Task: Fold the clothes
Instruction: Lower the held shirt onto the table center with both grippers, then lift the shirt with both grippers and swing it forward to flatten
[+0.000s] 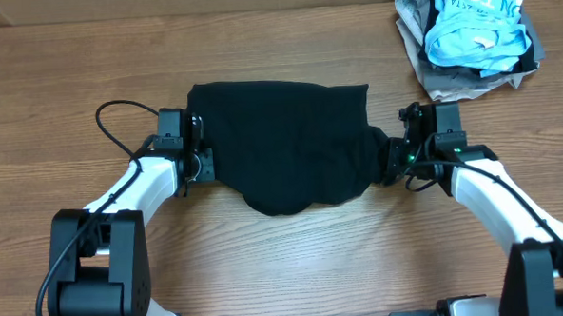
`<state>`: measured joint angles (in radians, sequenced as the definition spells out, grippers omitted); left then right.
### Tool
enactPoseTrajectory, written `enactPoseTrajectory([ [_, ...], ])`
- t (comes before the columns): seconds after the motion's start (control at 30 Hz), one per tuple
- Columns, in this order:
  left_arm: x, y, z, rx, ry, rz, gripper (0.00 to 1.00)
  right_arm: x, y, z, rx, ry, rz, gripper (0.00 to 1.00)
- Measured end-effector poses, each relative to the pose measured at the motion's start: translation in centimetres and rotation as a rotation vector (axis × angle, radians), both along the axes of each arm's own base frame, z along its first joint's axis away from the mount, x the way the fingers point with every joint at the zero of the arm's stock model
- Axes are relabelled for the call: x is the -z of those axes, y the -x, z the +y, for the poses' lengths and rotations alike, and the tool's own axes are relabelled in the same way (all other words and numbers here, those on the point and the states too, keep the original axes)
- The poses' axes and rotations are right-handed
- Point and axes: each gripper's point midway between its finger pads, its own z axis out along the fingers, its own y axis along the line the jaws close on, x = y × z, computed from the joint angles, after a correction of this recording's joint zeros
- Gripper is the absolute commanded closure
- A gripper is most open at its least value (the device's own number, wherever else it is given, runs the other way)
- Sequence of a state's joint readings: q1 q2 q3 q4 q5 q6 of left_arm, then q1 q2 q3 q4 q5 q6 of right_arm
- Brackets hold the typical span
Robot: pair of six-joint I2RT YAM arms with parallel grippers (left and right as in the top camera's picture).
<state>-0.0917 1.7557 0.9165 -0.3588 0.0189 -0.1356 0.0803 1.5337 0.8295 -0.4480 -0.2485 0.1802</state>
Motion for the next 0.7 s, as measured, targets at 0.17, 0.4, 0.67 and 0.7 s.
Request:
enactPoseTrajectory([
  [0.17, 0.0, 0.0, 0.0, 0.0, 0.0, 0.0, 0.96, 1.5, 0.4, 1.0, -0.025, -0.054, 0.053, 0.71],
  [0.4, 0.0, 0.0, 0.0, 0.0, 0.0, 0.002, 0.96, 0.9, 0.5, 2.6, -0.069, -0.141, 0.047, 0.55],
  [0.67, -0.1, 0.1, 0.0, 0.0, -0.001, 0.01, 0.96, 0.6, 0.4, 3.0, -0.072, -0.173, 0.045, 0.93],
  [0.7, -0.1, 0.1, 0.0, 0.0, 0.0, 0.012, 0.96, 0.6, 0.4, 3.0, -0.068, -0.172, 0.045, 0.96],
])
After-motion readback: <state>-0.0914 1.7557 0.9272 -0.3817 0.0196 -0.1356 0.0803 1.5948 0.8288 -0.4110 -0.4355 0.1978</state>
